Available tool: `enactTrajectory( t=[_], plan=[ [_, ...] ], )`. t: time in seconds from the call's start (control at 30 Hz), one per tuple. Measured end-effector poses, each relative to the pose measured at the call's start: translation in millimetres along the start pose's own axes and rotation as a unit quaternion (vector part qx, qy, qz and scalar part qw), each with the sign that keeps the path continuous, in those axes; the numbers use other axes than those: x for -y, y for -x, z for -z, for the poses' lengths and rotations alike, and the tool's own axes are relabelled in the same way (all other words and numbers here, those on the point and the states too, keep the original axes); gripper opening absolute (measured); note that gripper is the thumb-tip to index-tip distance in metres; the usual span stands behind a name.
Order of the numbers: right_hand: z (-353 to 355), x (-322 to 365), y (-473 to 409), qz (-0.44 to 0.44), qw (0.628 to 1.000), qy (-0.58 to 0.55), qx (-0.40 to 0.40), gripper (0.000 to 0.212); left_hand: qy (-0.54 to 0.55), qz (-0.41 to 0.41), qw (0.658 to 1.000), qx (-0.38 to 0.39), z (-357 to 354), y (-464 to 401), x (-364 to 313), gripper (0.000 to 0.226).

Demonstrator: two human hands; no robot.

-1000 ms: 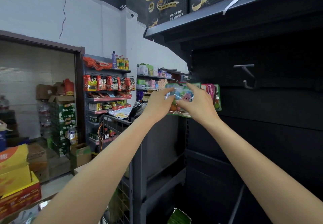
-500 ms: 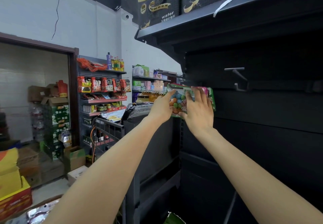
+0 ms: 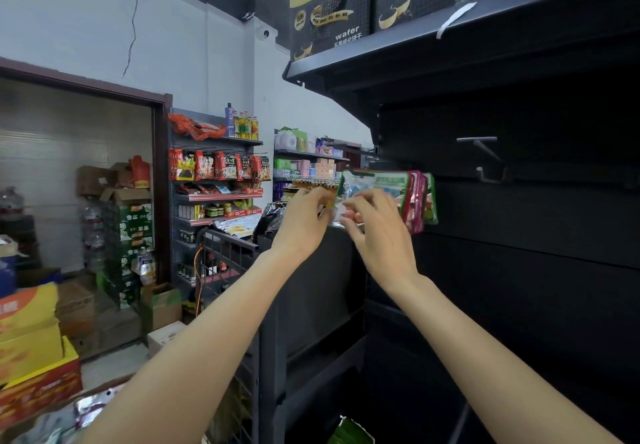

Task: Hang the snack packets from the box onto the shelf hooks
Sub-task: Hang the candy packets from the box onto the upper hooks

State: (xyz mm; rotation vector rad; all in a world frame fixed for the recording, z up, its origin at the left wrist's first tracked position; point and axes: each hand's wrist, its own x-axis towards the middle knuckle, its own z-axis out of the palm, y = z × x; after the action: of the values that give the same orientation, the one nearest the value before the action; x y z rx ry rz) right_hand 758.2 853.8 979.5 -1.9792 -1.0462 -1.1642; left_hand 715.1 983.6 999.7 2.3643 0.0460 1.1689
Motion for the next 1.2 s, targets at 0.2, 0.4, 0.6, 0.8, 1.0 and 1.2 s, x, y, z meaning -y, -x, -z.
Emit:
enactTrajectory(
  t=[0.2, 0.4, 0.6, 0.8, 1.0, 1.2],
  plan=[
    [-34, 48, 16, -0.066, 0.970, -0.189, 0.137, 0.019, -0.034, 0.034, 0.998, -0.028, 38, 56, 40, 0.015],
    [-105, 100, 67, -0.102, 0.927, -0.257, 0.255, 0.019, -0.053, 0.180, 0.982, -0.021, 63, 128, 124, 0.013],
    [-190, 138, 135, -0.160, 0.875, -0.259, 0.377, 0.023, -0.095, 0.279, 0.955, 0.043, 63, 189, 219, 0.016],
    [-260, 163, 205, -0.222, 0.806, -0.235, 0.496, 0.028, -0.124, 0.346, 0.908, 0.203, 41, 245, 303, 0.021],
    [-311, 181, 251, -0.210, 0.724, -0.199, 0.626, 0.051, -0.151, 0.319, 0.831, 0.430, 29, 288, 367, 0.029],
    [-339, 184, 275, -0.200, 0.656, -0.145, 0.713, 0.079, -0.152, 0.305, 0.801, 0.493, 26, 301, 391, 0.031]
  ],
)
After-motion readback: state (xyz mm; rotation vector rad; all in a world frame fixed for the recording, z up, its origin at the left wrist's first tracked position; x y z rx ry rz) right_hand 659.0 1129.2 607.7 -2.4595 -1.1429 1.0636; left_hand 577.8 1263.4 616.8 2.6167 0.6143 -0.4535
